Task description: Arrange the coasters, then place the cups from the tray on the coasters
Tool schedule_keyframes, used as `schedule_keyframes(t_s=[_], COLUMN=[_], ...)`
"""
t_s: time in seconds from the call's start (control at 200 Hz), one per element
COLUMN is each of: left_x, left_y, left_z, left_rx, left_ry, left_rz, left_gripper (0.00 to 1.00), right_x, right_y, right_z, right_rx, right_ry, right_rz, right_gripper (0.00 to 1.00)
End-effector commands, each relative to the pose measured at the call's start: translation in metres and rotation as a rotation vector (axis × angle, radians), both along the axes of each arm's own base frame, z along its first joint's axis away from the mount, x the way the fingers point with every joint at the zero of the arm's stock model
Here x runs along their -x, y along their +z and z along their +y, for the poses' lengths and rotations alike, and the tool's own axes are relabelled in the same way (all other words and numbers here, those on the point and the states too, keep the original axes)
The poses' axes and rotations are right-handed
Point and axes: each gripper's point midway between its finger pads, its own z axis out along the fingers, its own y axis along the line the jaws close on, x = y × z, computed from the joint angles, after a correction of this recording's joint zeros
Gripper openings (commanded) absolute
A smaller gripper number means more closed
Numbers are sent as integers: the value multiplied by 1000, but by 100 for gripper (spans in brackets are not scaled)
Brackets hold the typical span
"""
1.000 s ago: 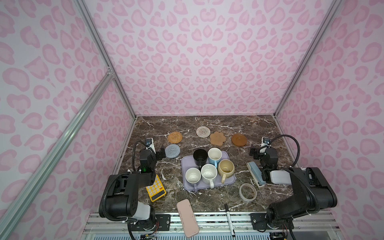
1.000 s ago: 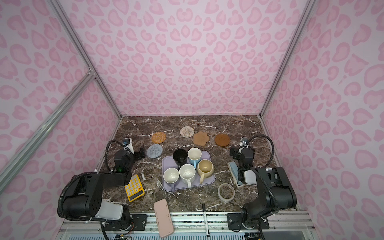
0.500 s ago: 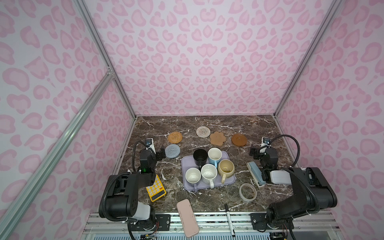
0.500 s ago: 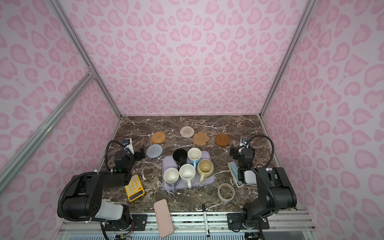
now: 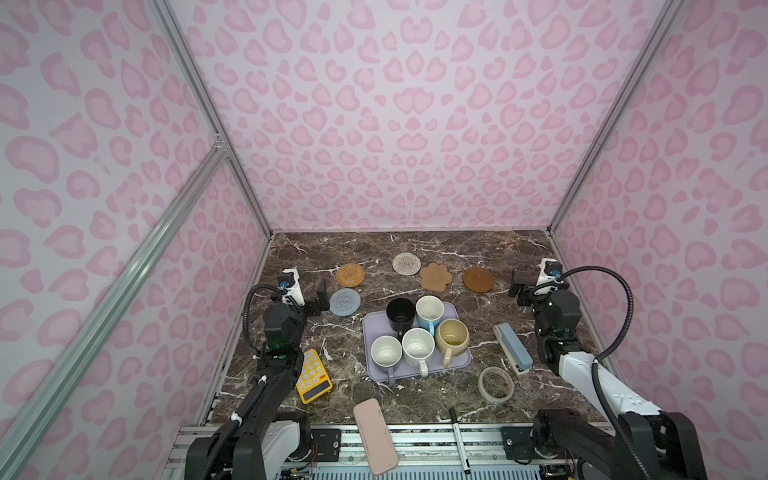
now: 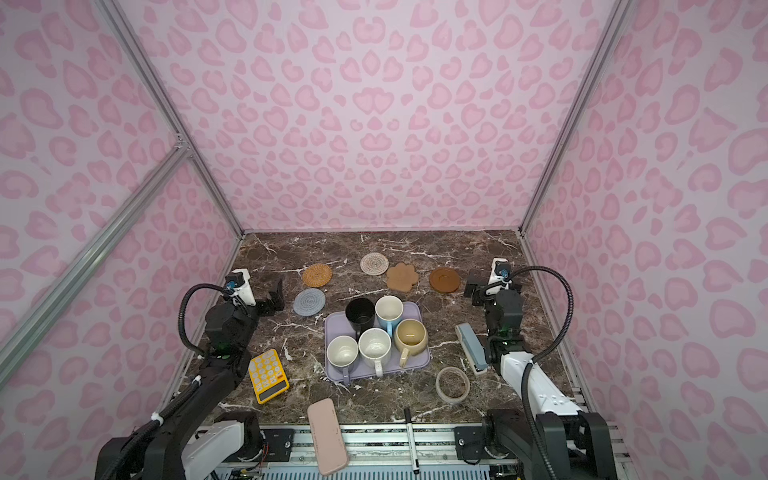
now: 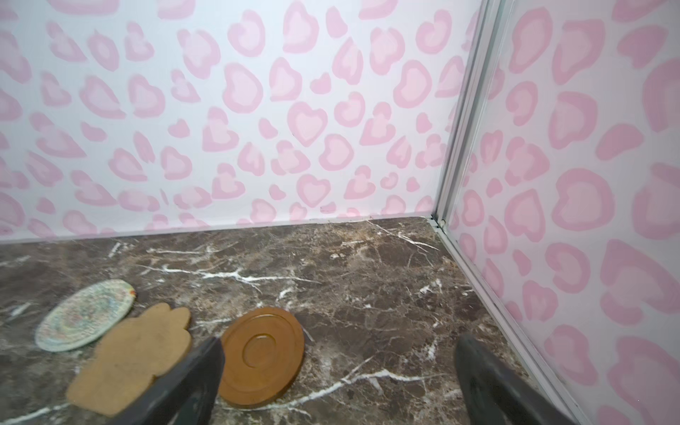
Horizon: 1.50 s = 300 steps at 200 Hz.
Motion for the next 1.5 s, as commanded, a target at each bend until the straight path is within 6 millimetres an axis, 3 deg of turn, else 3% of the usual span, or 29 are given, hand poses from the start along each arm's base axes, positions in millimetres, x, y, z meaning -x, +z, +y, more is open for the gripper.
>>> schedule_keyframes(t_s=[0.0, 0.05, 0.12, 0.21, 0.425, 0.575, 0.72, 1.0, 1.12, 1.185, 1.285, 1.3, 1.34, 1.495], left_x=[14, 20, 27, 30, 25, 5, -20, -79, -101, -107, -122, -124, -127, -141], left_y=[31, 49, 68, 65, 65, 28, 2, -54, -91, -113, -127, -129, -136, -160], left_z=[-20, -25, -24, -9, -32, -44, -49, -46, -43, -41, -39, -39, -39, -32], left_rx=[137, 208, 371, 534, 487, 399, 319, 169, 119, 93, 70, 68, 61, 28], left_ry=[-106, -139, -136, -25, -125, -61, 6, 131, 173, 199, 230, 231, 240, 304], left_rz=[-50, -69, -78, 12, 111, 399, 527, 759, 861, 926, 967, 969, 981, 1050], left_gripper=[97, 97, 97, 96, 97, 97, 98, 95, 91, 90, 90, 90, 89, 86], right_x=[15, 19, 20, 20, 11, -2, -23, -66, -75, -78, -80, -85, -86, -88], right_y=[-20, -14, 1, 15, 17, 15, 6, -11, -22, -28, -41, -30, -31, -43], right_z=[4, 3, 19, 43, 108, 154, 196, 253, 280, 293, 307, 311, 317, 324], right_rx=[-231, -288, -314, -340, -170, -61, -3, 30, 49, 73, 96, 91, 93, 106], right_ry=[-23, -35, 69, 190, 304, 384, 480, 598, 654, 671, 698, 705, 721, 750], right_rz=[129, 115, 61, 78, 206, 308, 379, 443, 481, 496, 531, 508, 511, 526], right_gripper=[99, 99, 99, 99, 99, 99, 99, 93, 90, 90, 90, 90, 90, 89])
